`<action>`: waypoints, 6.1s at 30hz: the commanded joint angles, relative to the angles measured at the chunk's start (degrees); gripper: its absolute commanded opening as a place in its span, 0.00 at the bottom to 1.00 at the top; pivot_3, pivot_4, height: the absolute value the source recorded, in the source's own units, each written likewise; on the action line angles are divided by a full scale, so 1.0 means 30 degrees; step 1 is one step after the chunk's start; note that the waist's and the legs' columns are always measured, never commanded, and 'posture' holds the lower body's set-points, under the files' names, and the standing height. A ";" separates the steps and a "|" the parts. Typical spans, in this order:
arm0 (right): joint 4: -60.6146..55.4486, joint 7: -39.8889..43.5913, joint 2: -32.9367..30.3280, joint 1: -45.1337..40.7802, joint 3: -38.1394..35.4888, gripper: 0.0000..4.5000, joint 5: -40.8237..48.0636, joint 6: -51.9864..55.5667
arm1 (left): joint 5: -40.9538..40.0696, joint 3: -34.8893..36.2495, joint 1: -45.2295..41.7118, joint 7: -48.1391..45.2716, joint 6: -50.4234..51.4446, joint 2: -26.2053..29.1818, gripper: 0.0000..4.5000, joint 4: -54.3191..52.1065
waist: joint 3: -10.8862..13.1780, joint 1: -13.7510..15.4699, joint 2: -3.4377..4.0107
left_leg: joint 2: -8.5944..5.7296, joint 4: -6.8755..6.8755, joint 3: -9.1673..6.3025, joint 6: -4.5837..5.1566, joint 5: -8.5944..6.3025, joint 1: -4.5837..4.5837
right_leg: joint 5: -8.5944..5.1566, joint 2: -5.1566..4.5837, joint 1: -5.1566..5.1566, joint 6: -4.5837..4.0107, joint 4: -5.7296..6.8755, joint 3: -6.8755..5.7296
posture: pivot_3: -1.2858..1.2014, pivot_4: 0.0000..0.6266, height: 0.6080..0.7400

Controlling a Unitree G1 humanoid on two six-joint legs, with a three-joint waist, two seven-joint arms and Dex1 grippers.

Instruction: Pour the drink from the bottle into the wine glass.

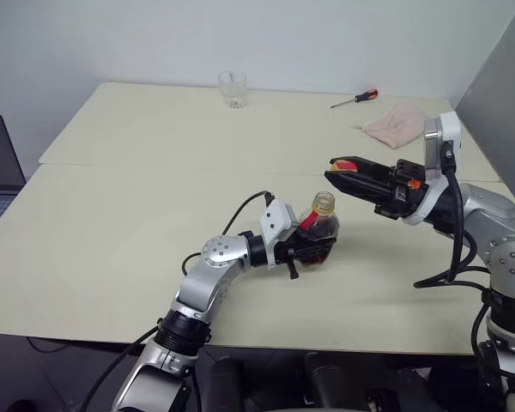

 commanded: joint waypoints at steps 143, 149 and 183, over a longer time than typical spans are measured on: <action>0.9220 -2.4419 1.4768 -0.4624 -1.0598 1.00 -0.1993 -0.2754 | -0.3637 0.4685 0.2166 0.3437 0.6032 0.6405 0.99 -0.7591 | -0.0134 -0.0446 0.0180 | 0.0009 -0.0062 0.0049 -0.0001 -0.0001 0.0014 | -0.0002 -0.0006 -0.0016 -0.0028 -0.0014 0.0039 | 0.52 0.24 1.00; 1.1965 -2.4518 1.3863 -0.5979 -1.0829 1.00 -0.1385 -0.5582 | -0.3778 0.4635 0.1768 0.2946 0.5731 0.6334 0.99 -0.7387 | -0.0132 -0.0531 0.0183 | 0.0018 -0.0066 0.0036 0.0000 0.0000 0.0017 | -0.0006 0.0008 -0.0018 -0.0024 -0.0006 0.0052 | 0.52 0.24 1.00; 2.2604 -2.3086 1.1138 -1.0051 -1.1024 1.00 -0.1813 -1.4389 | -0.2699 0.4575 0.1549 0.3334 0.5008 0.6096 0.99 -0.6785 | -0.0125 -0.0501 0.0193 | 0.0011 -0.0077 0.0049 0.0000 0.0000 0.0015 | -0.0003 -0.0001 -0.0014 -0.0057 -0.0019 0.0075 | 0.52 0.24 1.00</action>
